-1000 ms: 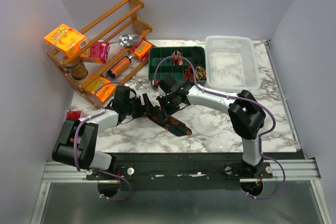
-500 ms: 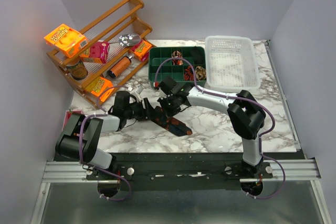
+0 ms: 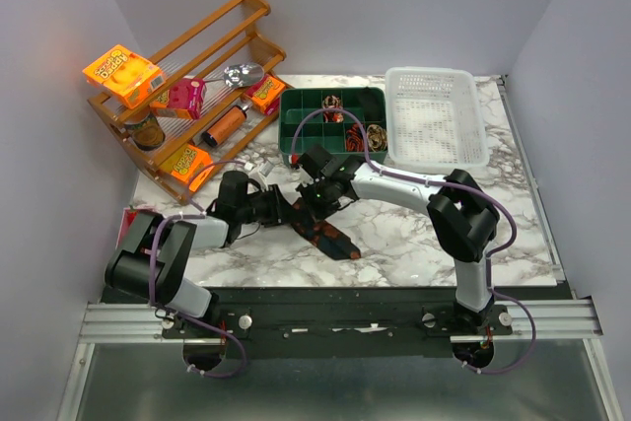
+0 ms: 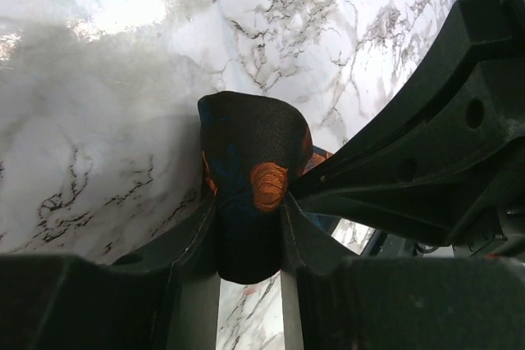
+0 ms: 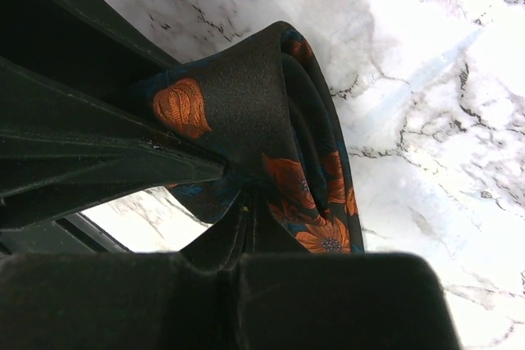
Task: Roll the ties
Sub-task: Roll the tie at the center of the board.
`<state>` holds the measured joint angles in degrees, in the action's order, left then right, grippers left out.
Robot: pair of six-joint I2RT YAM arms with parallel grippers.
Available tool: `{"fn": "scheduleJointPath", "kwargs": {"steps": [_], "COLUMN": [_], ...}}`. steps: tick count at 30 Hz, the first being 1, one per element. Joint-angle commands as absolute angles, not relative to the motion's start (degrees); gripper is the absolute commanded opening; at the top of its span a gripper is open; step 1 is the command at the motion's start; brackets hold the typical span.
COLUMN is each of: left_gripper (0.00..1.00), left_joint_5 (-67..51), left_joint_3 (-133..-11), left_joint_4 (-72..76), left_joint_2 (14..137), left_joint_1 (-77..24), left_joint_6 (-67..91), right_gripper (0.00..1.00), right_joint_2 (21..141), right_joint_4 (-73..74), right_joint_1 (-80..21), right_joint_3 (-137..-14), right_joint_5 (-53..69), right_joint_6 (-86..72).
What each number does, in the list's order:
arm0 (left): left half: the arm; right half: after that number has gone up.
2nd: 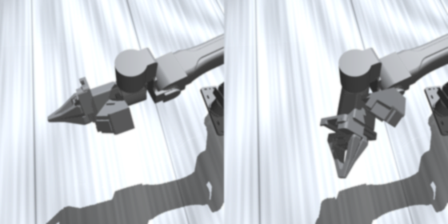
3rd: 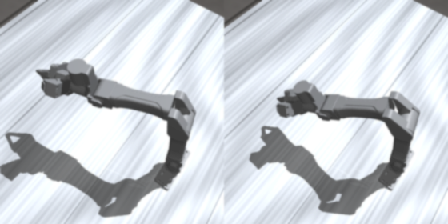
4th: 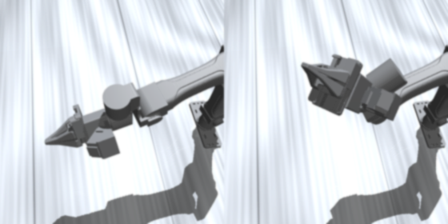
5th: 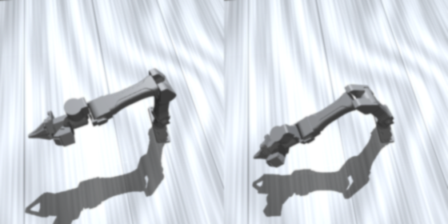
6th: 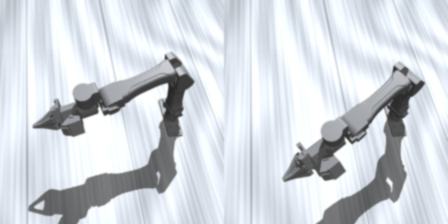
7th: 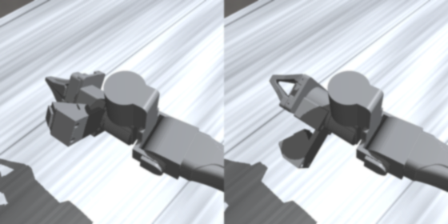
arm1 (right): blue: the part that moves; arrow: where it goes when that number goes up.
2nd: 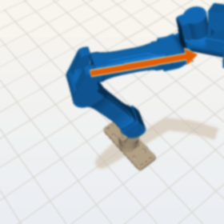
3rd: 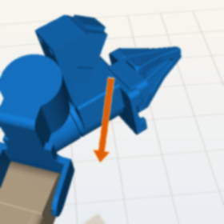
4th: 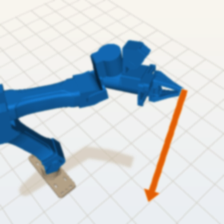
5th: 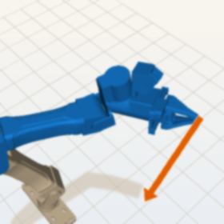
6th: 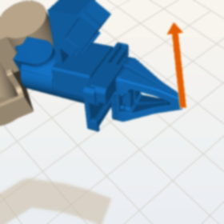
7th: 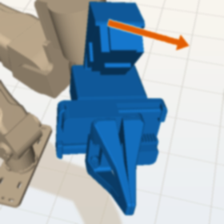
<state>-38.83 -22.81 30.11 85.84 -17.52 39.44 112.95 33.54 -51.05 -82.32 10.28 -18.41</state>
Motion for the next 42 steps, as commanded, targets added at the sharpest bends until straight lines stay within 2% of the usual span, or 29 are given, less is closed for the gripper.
{"fn": "scheduleJointPath", "kwargs": {"steps": [1,12,17,27,33,42], "left_gripper": [0.3,0.3,0.3,0.3,0.31,0.31], "left_joint_5": [-34.2,-12.41,-0.73,13.6,18.81,14.33], "left_joint_3": [-24.69,-31.72,-34.27,-37.96,-39.46,-37.97], "left_joint_4": [21.11,-6.56,-11.77,-17.4,-20.48,-17.05], "left_joint_2": [79.21,66.54,66.79,68.12,67.06,66.53], "left_joint_1": [-18.46,-21.17,-25.22,-29.0,-30.67,-30.67], "left_joint_6": [37.45,31.2,31.2,33.48,33.58,34.01], "right_gripper": [0.03,0.03,0.04,0.04,0.04,0.03], "right_joint_2": [111.62,109.86,109.69,107.31,107.05,112.5], "right_joint_4": [33.05,33.57,33.57,34.28,33.23,29.62], "right_joint_1": [-51.15,-51.15,-51.06,-49.75,-48.52,-48.43], "right_joint_3": [-82.7,-84.73,-84.82,-81.65,-78.23,-79.72], "right_joint_5": [8.17,8.0,7.65,5.19,5.18,7.99], "right_joint_6": [-18.19,-17.84,-17.84,-17.58,-17.31,-17.67]}}
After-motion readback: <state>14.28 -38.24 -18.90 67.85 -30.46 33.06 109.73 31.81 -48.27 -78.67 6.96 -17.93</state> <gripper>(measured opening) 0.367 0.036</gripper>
